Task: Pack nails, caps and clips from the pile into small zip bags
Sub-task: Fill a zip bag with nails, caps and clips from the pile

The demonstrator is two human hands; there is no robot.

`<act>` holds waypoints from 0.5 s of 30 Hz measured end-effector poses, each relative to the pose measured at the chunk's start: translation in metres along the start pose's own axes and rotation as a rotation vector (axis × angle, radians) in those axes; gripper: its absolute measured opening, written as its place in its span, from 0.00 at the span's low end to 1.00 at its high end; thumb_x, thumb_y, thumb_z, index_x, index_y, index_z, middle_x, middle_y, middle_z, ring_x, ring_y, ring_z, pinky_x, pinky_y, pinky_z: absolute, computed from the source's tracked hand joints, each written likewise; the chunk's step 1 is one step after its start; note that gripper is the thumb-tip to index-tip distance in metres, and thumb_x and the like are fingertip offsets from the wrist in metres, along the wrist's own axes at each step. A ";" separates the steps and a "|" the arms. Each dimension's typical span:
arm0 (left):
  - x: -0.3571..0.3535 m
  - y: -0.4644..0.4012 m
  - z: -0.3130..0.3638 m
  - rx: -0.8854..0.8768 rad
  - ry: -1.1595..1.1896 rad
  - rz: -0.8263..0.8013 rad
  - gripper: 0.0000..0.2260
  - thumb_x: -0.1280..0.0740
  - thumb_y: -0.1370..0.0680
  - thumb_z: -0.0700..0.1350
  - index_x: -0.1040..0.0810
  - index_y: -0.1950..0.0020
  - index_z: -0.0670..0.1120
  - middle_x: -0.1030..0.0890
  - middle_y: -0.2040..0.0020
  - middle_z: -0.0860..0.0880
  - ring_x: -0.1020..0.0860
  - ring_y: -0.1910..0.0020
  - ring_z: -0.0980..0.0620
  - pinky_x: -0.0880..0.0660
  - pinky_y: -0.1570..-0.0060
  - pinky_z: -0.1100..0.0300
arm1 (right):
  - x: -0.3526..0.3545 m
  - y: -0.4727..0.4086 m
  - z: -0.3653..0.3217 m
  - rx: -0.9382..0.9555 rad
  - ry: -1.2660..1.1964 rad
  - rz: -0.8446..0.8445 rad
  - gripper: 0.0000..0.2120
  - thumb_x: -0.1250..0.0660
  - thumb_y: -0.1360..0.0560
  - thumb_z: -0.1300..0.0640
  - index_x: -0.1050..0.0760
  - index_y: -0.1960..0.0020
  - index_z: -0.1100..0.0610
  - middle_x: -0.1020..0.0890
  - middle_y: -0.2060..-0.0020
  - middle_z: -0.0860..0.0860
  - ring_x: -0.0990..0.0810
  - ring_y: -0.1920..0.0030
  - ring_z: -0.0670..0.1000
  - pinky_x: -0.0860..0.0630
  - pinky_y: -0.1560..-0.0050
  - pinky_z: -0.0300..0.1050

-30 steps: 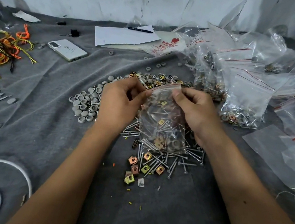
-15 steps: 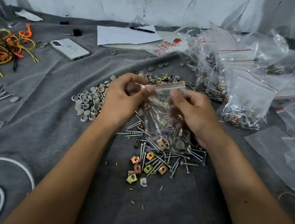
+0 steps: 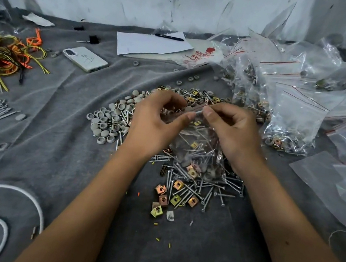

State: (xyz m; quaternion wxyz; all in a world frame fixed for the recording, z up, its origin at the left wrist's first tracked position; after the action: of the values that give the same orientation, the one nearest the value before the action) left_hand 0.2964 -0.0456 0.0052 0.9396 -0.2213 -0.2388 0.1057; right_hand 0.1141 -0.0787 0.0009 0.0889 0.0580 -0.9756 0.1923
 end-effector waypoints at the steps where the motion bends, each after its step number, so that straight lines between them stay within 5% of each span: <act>1: -0.001 -0.001 0.002 -0.031 -0.024 -0.019 0.09 0.26 0.24 0.52 0.17 0.48 0.49 0.17 0.51 0.53 0.19 0.51 0.54 0.20 0.51 0.48 | -0.003 0.001 -0.004 0.049 0.058 -0.028 0.07 0.27 0.22 0.56 0.16 0.54 0.45 0.14 0.60 0.44 0.17 0.61 0.42 0.21 0.61 0.36; 6: -0.006 -0.003 0.002 -0.128 -0.026 -0.108 0.04 0.26 0.24 0.44 0.16 0.54 0.44 0.18 0.54 0.49 0.20 0.52 0.49 0.23 0.51 0.43 | -0.010 0.004 -0.013 0.227 0.247 -0.082 0.03 0.26 0.23 0.60 0.14 0.51 0.56 0.16 0.59 0.44 0.18 0.57 0.43 0.26 0.56 0.34; 15: -0.011 -0.003 0.000 -0.153 0.012 -0.144 0.03 0.27 0.22 0.40 0.20 0.54 0.42 0.17 0.55 0.47 0.19 0.53 0.44 0.22 0.51 0.39 | -0.007 0.004 -0.017 0.295 0.283 -0.019 0.03 0.23 0.26 0.61 0.14 0.53 0.58 0.16 0.58 0.47 0.17 0.55 0.45 0.21 0.52 0.41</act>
State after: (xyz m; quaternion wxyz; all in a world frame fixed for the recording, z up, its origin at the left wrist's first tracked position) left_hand 0.2874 -0.0515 0.0023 0.9265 -0.2754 -0.2560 0.0181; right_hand 0.1231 -0.0680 0.0135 0.2174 0.0521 -0.9140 0.3387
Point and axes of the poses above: each hand's wrist, its own y-axis away from the middle knuckle, its own x-axis out of the back of the hand, z = x × y, the point moved 6 cm from there along -y, towards the middle knuckle
